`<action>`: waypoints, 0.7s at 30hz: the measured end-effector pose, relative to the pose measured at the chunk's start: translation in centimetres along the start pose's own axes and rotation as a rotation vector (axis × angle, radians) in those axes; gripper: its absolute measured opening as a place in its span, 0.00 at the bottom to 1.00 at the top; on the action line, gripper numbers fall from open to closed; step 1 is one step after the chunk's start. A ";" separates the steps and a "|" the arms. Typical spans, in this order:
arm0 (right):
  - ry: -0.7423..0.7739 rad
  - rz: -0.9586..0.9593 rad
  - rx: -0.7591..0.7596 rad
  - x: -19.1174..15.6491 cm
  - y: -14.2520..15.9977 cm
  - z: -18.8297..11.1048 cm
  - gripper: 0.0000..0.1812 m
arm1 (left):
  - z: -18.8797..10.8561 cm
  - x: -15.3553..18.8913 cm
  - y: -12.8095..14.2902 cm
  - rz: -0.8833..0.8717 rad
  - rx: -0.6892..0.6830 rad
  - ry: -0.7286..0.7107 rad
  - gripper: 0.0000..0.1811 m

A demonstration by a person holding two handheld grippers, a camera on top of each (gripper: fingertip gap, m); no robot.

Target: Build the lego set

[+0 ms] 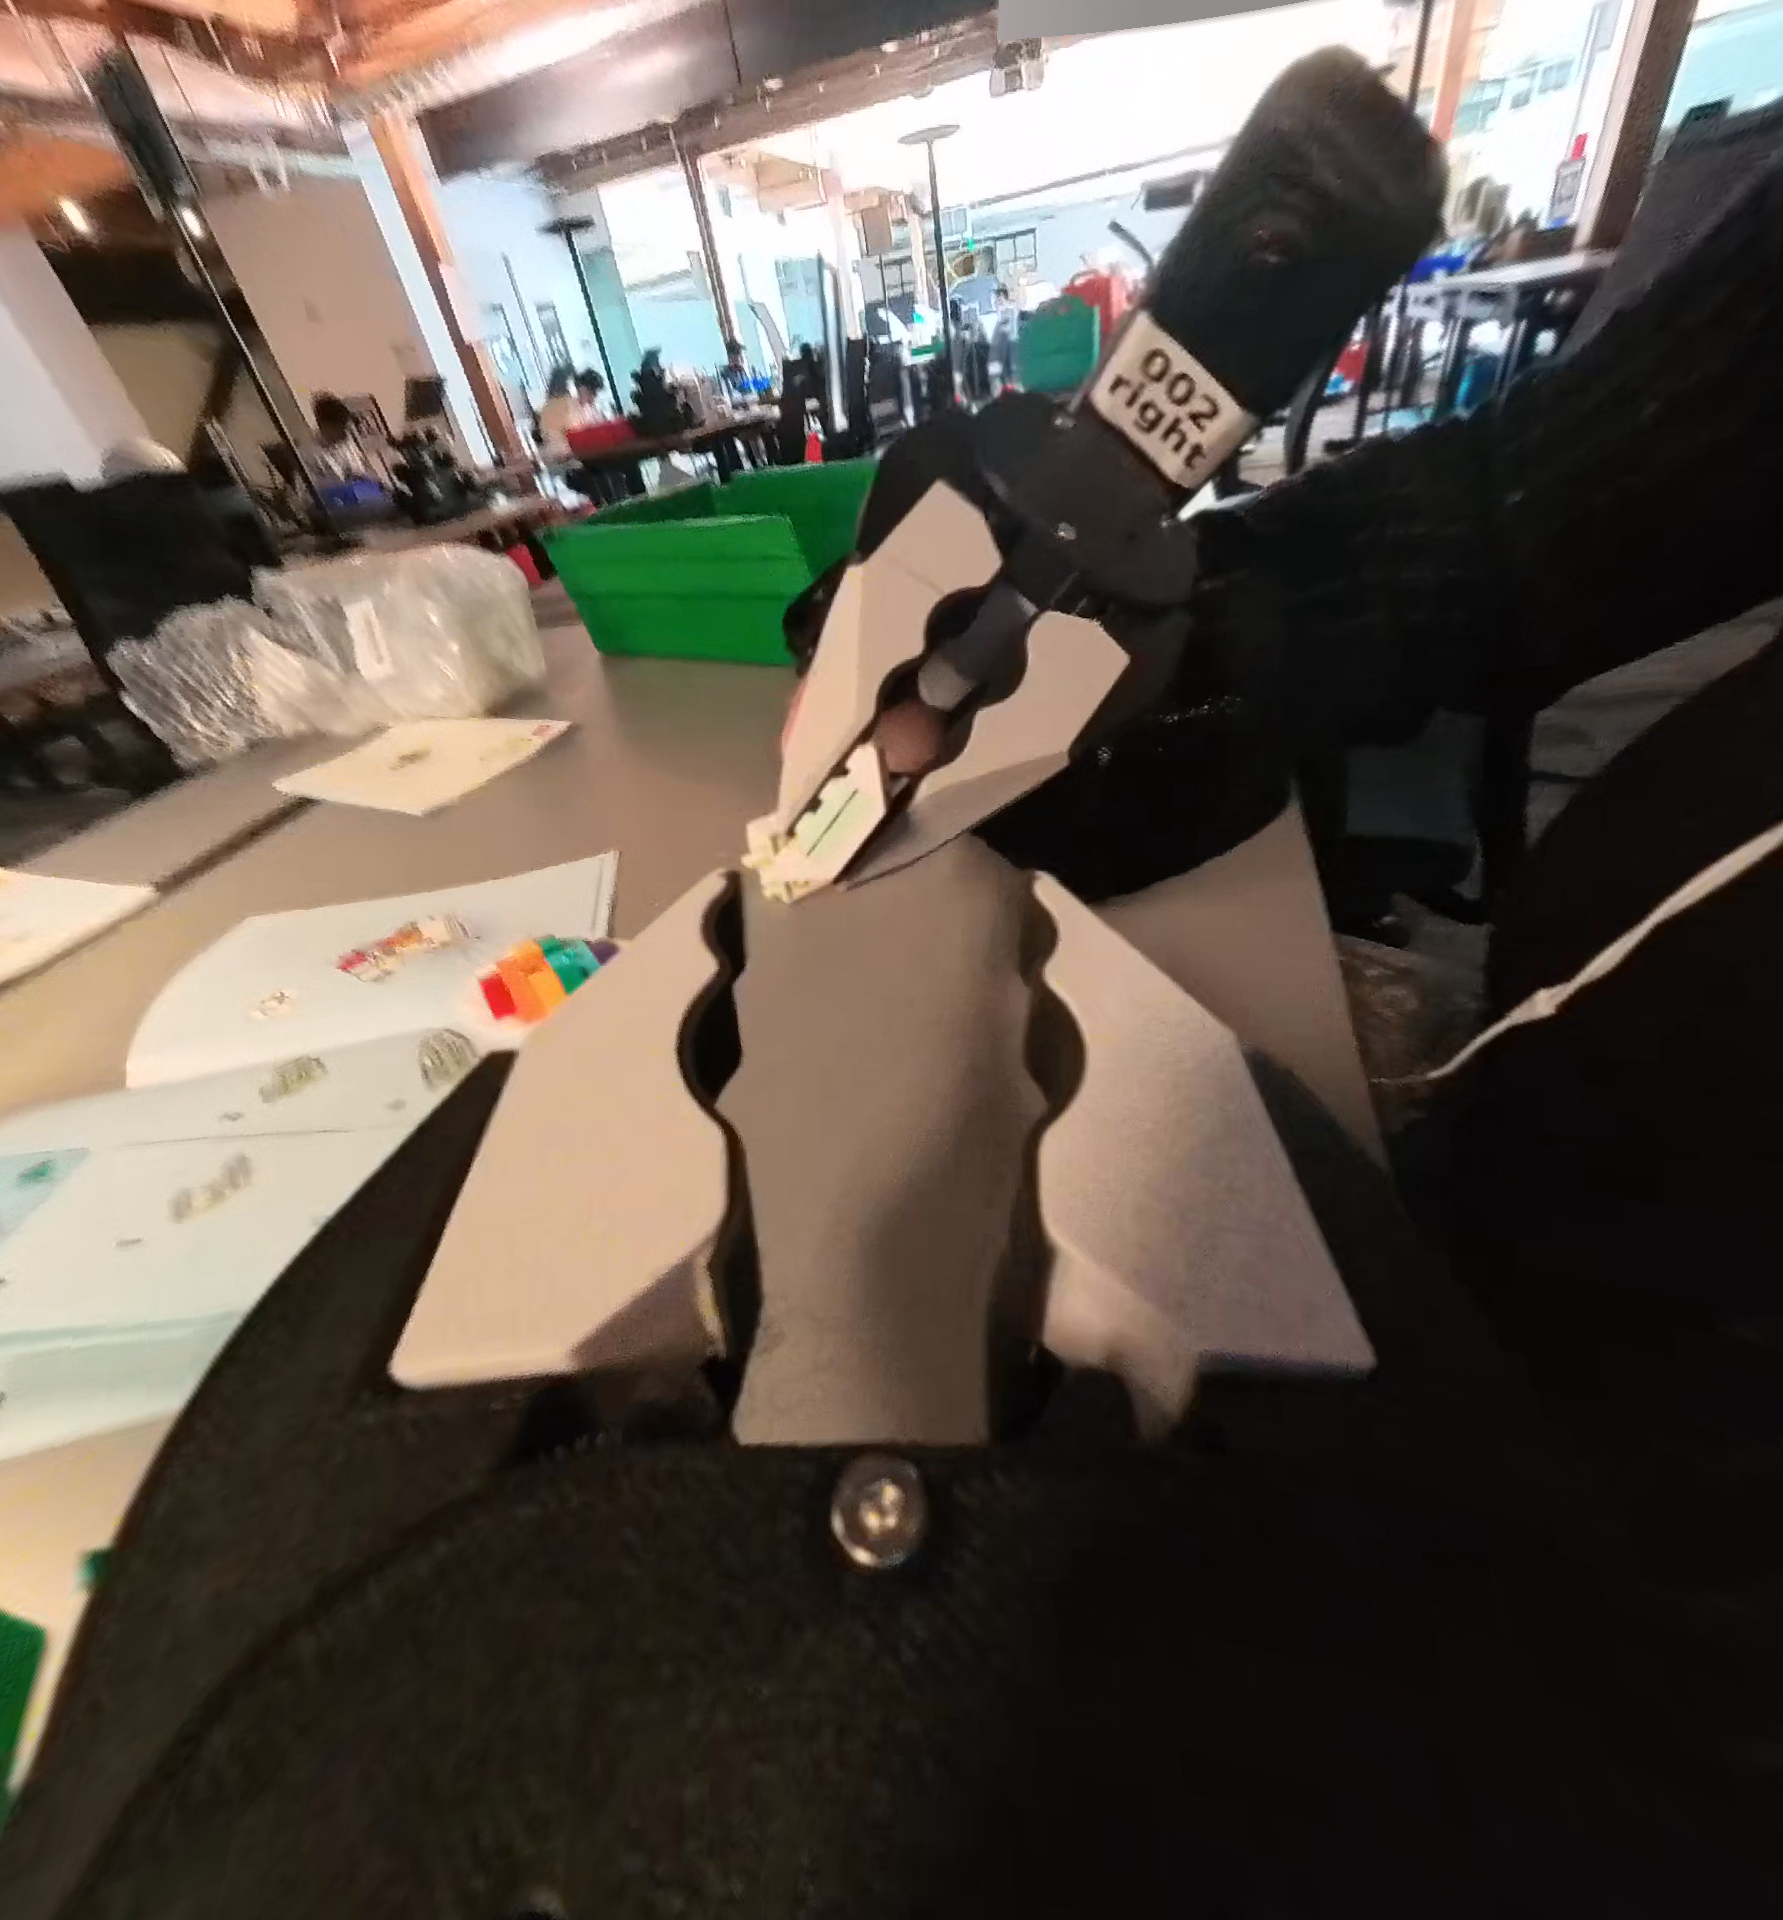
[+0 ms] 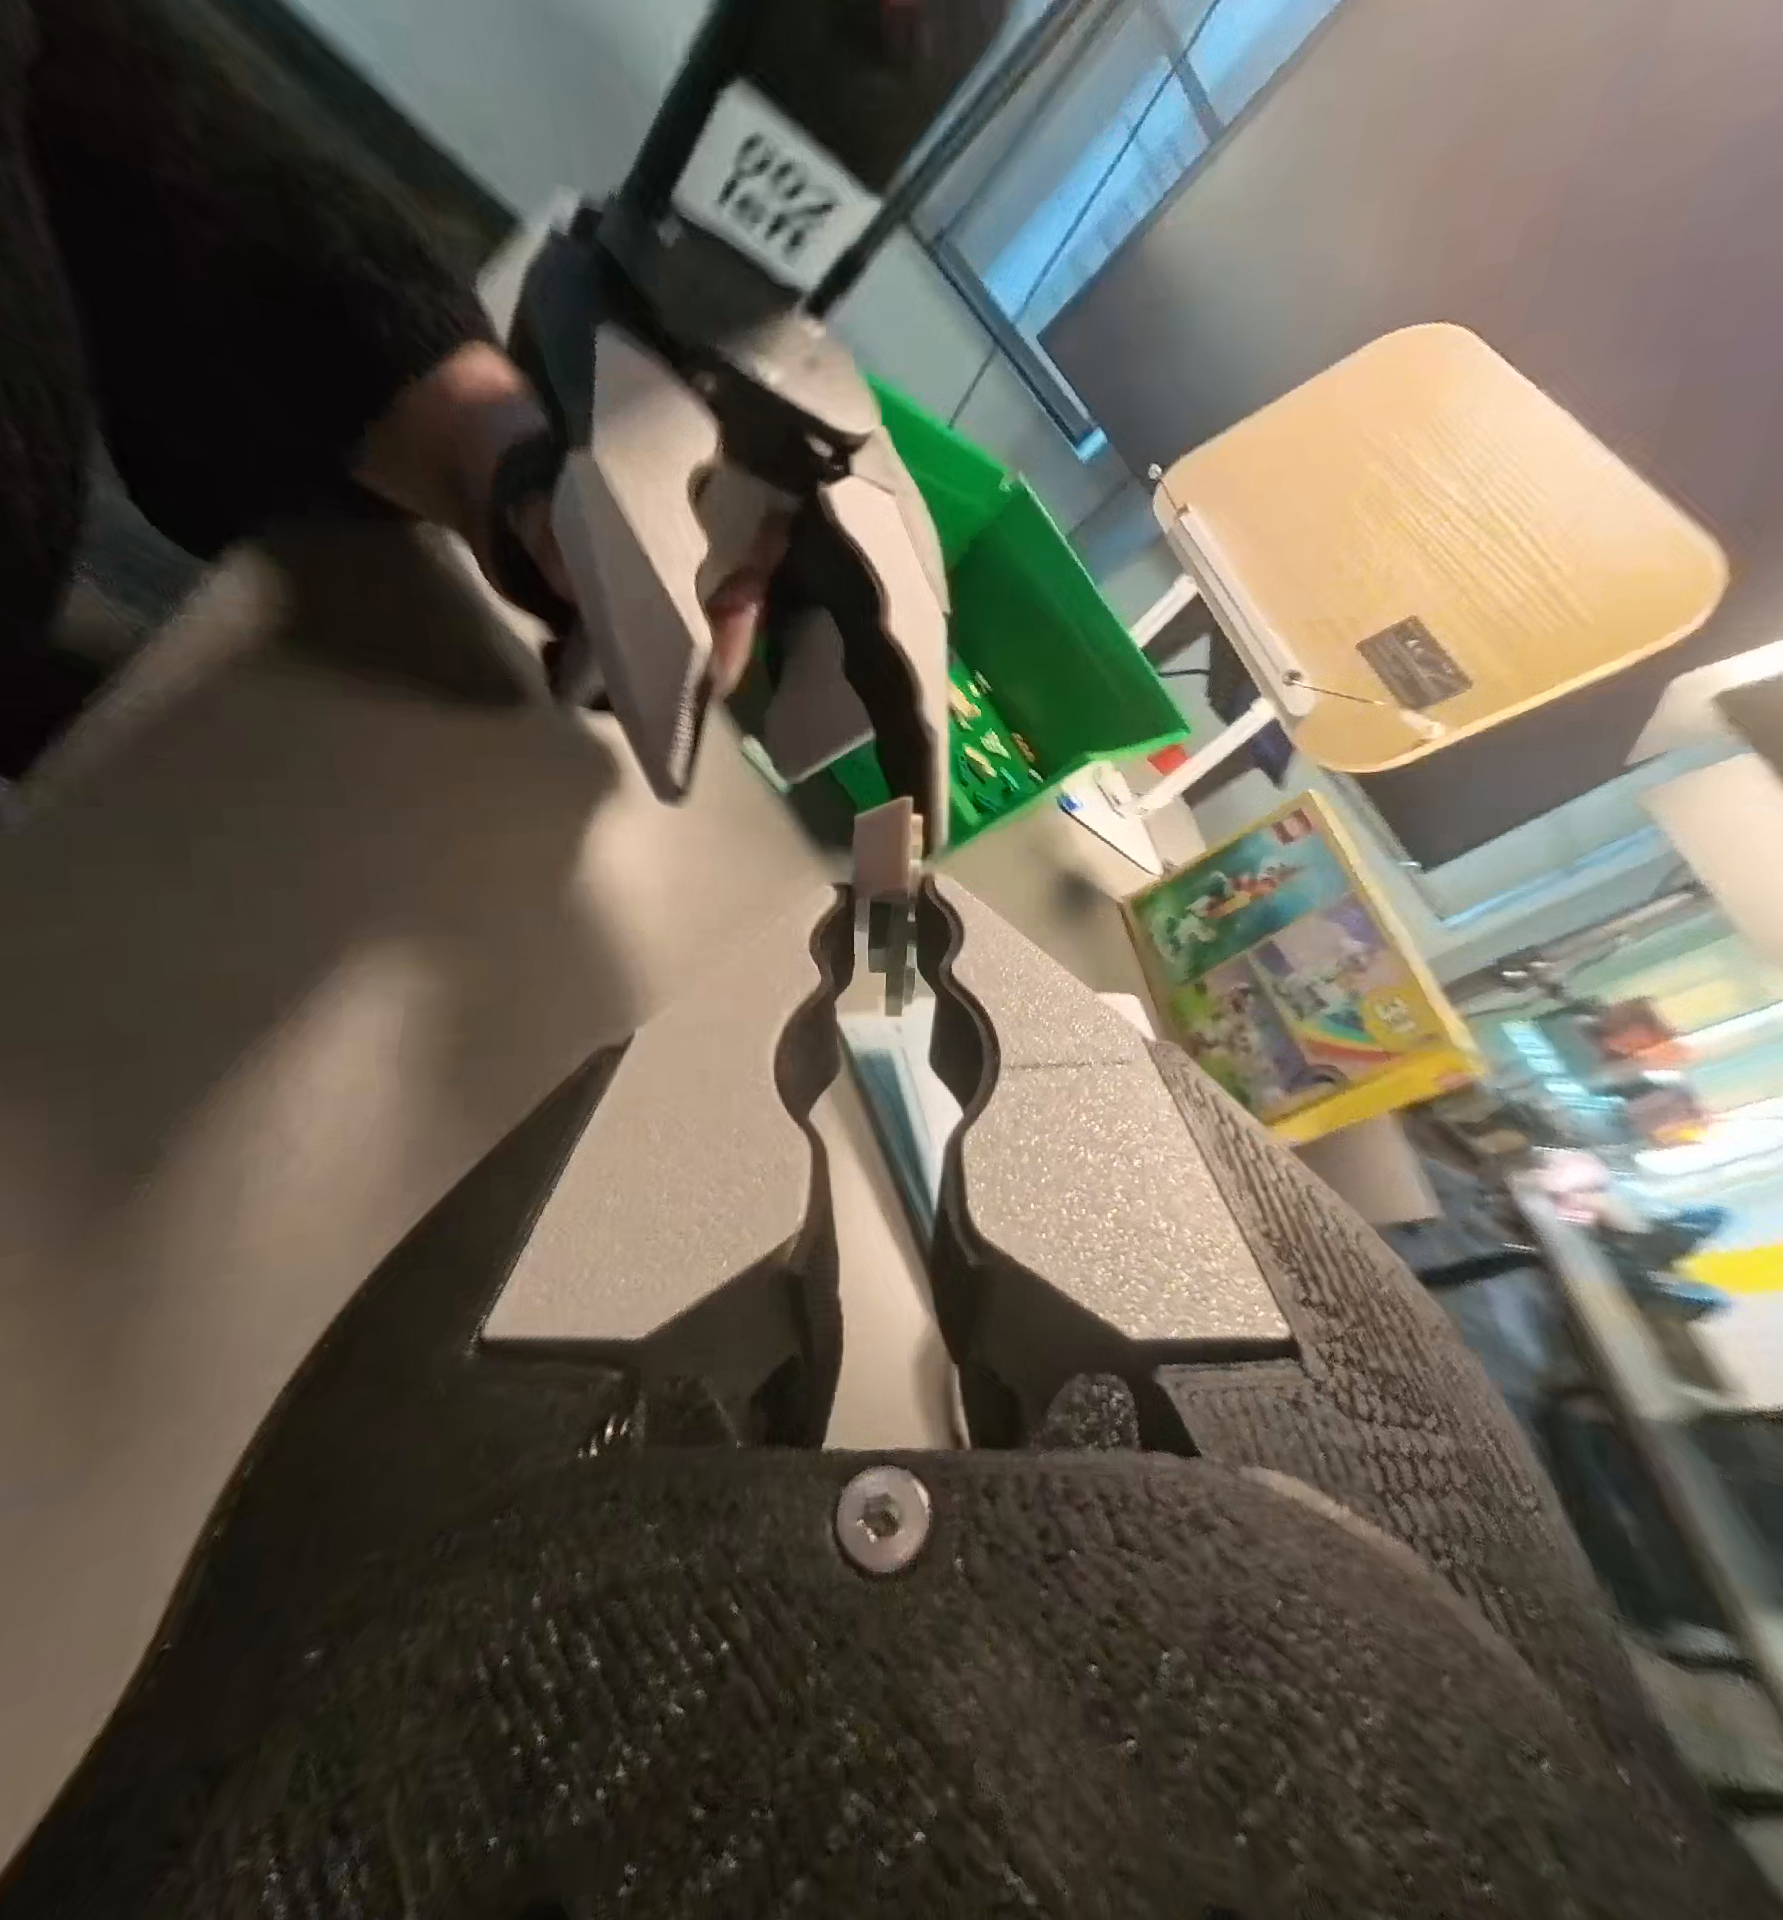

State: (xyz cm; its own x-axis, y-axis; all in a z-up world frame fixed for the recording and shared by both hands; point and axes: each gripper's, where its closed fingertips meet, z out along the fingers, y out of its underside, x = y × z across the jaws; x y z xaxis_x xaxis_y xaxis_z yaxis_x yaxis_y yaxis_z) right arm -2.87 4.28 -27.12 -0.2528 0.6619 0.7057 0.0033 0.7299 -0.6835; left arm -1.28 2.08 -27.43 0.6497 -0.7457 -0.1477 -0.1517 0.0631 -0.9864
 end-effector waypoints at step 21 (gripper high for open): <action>0.155 -0.552 -0.137 -1.1 0.2 1.4 0.05 | 0.8 -0.3 0.7 -0.462 0.003 0.180 0.19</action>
State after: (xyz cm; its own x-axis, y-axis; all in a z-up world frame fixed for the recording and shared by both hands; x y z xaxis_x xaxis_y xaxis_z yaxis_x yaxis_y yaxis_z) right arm -3.93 3.51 -28.27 -0.1078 0.1876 0.9763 0.0391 0.9821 -0.1844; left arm -0.99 2.92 -28.15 0.5092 -0.7990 0.3199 0.1246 -0.2993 -0.9460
